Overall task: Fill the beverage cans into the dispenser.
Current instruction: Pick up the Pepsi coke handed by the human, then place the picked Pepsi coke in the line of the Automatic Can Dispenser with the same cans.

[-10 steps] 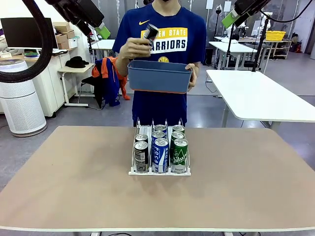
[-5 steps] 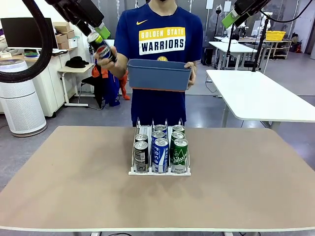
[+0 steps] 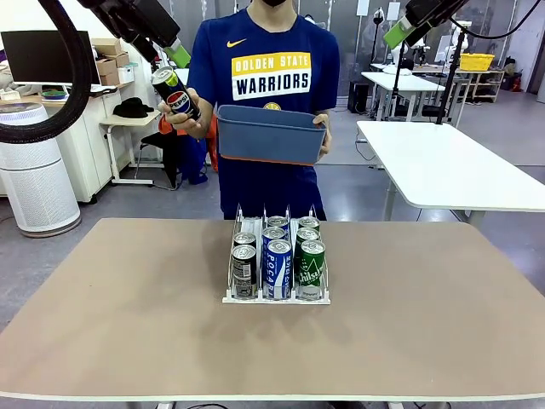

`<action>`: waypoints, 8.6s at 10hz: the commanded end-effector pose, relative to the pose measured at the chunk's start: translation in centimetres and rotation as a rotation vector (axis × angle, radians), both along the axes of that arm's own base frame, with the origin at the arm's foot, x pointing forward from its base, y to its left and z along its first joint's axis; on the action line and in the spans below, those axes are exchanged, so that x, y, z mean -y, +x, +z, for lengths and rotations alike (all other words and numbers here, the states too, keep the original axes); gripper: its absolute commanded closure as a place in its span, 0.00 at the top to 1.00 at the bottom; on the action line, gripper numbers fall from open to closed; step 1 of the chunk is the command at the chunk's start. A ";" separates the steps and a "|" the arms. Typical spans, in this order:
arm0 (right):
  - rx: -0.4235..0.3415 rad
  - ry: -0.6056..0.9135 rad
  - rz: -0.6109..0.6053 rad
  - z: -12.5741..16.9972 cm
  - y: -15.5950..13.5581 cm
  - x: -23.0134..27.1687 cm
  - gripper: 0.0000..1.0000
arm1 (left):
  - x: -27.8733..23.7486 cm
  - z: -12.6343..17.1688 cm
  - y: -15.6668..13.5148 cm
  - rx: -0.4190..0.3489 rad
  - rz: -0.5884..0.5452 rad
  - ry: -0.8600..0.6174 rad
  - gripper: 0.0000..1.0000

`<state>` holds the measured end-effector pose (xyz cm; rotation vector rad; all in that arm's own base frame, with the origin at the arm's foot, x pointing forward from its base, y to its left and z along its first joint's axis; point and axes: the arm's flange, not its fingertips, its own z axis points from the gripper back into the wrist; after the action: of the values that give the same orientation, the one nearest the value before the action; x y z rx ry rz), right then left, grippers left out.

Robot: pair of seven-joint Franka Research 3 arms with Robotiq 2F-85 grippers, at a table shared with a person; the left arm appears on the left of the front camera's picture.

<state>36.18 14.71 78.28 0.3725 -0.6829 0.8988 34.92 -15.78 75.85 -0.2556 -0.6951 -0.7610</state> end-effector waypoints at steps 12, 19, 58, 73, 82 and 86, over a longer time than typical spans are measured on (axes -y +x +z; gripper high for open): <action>-0.007 -0.002 0.007 0.0 -0.1 0.0 1.00 | -1.2 -1.5 2.7 -0.046 -0.045 0.068 1.00; -0.007 -0.002 0.007 0.0 -0.1 0.0 1.00 | -2.1 -3.9 5.8 0.067 -0.033 0.171 1.00; -0.007 -0.002 0.007 0.0 -0.1 0.0 1.00 | -2.5 -8.4 11.8 -0.050 0.012 0.160 0.00; -0.007 -0.002 0.007 0.0 -0.1 0.0 1.00 | -2.7 -8.6 12.3 -0.044 0.006 0.131 0.00; -0.007 -0.002 0.007 0.0 -0.1 0.0 1.00 | -2.7 -8.6 12.3 -0.044 0.006 0.131 0.00; -0.007 -0.002 0.007 0.0 -0.1 0.0 1.00 | -2.7 -8.6 12.3 -0.044 0.006 0.131 0.00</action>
<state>36.18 14.71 78.28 0.3725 -0.6829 0.8988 47.28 -13.32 67.08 -0.1385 -0.5954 -0.7768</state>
